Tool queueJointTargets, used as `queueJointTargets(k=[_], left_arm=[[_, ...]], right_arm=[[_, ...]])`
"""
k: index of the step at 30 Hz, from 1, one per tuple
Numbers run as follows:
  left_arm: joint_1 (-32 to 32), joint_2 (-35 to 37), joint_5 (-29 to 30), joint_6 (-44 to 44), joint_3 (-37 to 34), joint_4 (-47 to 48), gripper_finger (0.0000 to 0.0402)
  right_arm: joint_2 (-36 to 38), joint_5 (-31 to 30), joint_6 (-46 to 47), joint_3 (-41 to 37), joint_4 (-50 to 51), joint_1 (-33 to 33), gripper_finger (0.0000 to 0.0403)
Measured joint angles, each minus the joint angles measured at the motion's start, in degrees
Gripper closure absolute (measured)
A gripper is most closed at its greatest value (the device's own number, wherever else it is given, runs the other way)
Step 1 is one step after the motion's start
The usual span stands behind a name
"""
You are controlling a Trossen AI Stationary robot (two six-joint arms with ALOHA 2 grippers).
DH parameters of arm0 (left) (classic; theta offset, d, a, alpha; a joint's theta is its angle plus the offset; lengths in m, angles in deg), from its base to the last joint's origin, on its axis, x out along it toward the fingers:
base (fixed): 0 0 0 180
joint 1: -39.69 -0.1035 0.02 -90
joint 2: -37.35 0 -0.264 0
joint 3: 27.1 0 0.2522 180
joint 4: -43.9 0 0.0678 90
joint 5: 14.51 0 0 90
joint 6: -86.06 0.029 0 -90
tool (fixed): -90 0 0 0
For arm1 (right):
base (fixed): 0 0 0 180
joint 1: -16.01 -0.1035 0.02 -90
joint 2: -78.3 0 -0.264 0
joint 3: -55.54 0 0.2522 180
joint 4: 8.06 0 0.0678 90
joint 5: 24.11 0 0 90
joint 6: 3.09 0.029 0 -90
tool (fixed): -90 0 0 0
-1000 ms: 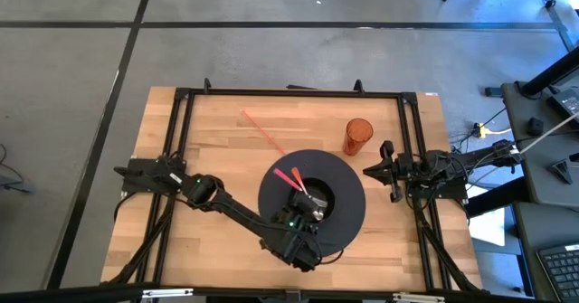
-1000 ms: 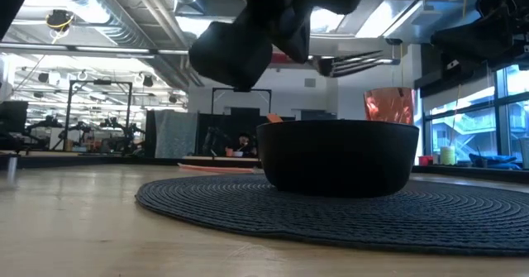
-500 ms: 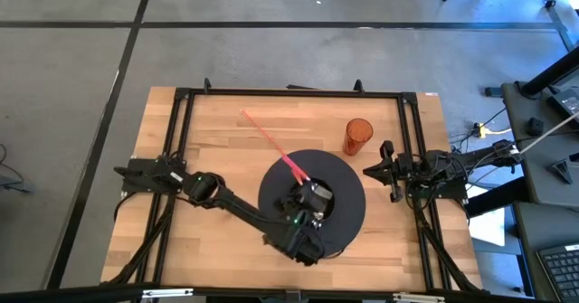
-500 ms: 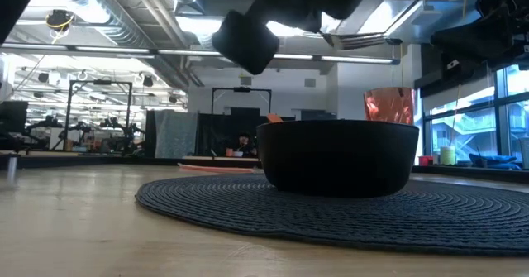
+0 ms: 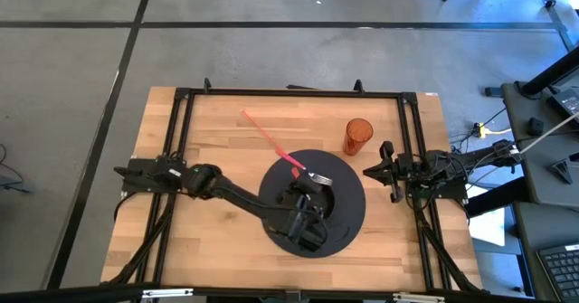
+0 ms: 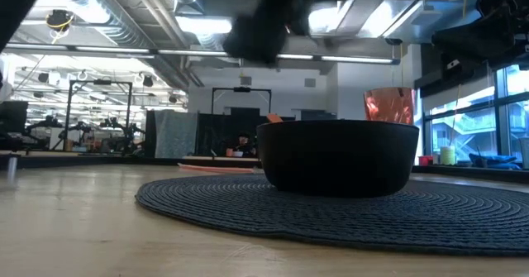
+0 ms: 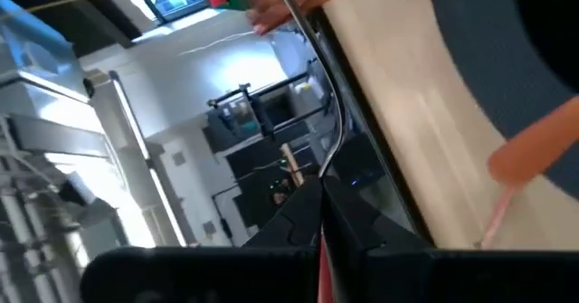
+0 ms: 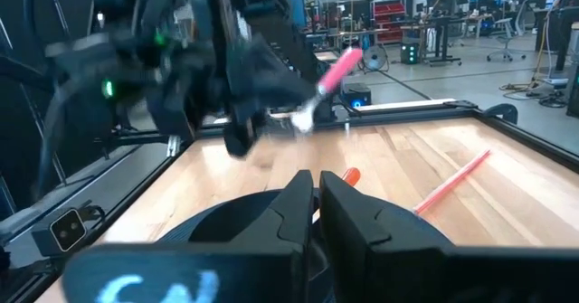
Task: Pick & Place Utensil
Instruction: Put the pink fork into the black bowl on the black mat
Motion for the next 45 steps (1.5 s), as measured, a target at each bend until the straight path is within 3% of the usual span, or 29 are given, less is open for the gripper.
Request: queueJointTargets(k=[4, 10, 13, 17, 22, 27, 31, 36, 45], left_arm=[[1.96, 12.82, 2.69, -7.16, -11.70, 0.21, 0.0400], [4.40, 35.79, -1.15, -30.85, -42.90, 0.44, 0.0400], [4.58, 41.41, -2.76, -40.32, -55.44, -1.42, 0.0400], [4.65, 42.20, -3.93, -42.52, -63.24, -6.78, 0.0400], [5.09, 36.37, 0.83, -31.58, -61.34, -14.74, 0.0400], [7.02, 26.22, 11.82, -5.51, -54.26, -25.55, 0.0400], [7.20, 19.35, 13.11, 9.83, -48.21, -30.78, 0.0400], [6.56, 15.56, 13.04, 15.91, -44.23, -31.58, 0.0400], [6.90, 15.46, 13.00, 23.12, -44.33, -36.04, 0.0400]], right_arm=[[0.00, 1.07, 1.01, 0.00, 0.00, 0.00, 0.0377], [0.02, 1.29, 0.92, 0.00, -0.02, 0.00, 0.0377], [0.02, 1.29, 0.90, 0.00, -0.18, 0.00, 0.0377], [0.02, 0.36, 0.87, 0.00, -1.03, 0.00, 0.0377], [0.02, -0.66, 0.90, 0.00, -0.95, 0.01, 0.0377], [0.02, -0.64, 1.01, 0.00, -0.32, -0.01, 0.0377], [0.00, -0.63, 1.18, 0.00, -0.02, 0.01, 0.0377], [0.00, -0.63, 1.24, 0.00, -0.02, 0.01, 0.0377], [0.02, -0.66, 1.11, 0.00, -0.02, 0.01, 0.0377]])
